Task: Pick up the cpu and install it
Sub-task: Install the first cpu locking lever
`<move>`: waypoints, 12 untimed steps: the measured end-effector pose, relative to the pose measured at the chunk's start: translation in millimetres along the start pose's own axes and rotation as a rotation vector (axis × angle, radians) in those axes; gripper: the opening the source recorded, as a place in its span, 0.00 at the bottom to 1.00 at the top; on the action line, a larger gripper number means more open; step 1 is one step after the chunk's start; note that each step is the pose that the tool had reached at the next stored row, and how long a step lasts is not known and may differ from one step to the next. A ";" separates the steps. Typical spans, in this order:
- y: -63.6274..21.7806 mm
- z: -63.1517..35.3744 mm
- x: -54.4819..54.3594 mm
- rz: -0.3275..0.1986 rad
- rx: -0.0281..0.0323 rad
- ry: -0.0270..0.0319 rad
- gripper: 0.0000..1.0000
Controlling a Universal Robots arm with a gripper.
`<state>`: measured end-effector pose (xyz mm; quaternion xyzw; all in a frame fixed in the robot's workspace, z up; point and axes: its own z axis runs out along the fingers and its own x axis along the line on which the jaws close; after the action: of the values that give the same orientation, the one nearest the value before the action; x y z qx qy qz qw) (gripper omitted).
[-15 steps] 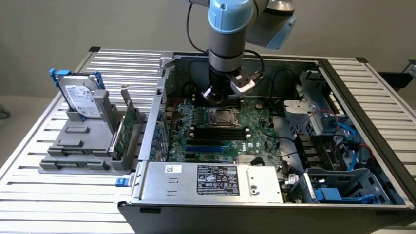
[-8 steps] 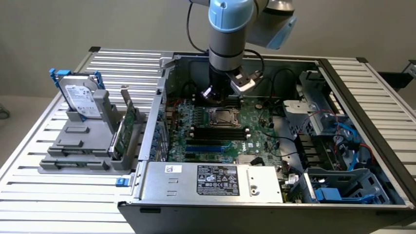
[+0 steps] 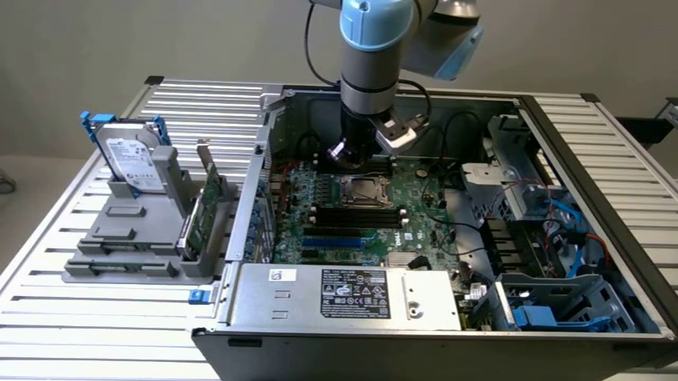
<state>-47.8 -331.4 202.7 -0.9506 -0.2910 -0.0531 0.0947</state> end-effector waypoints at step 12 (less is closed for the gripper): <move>-0.8 -4.4 0.8 0.000 -0.0056 -0.0071 0.11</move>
<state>-47.8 -331.3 207.2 -0.9510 -0.2910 -0.0505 0.0910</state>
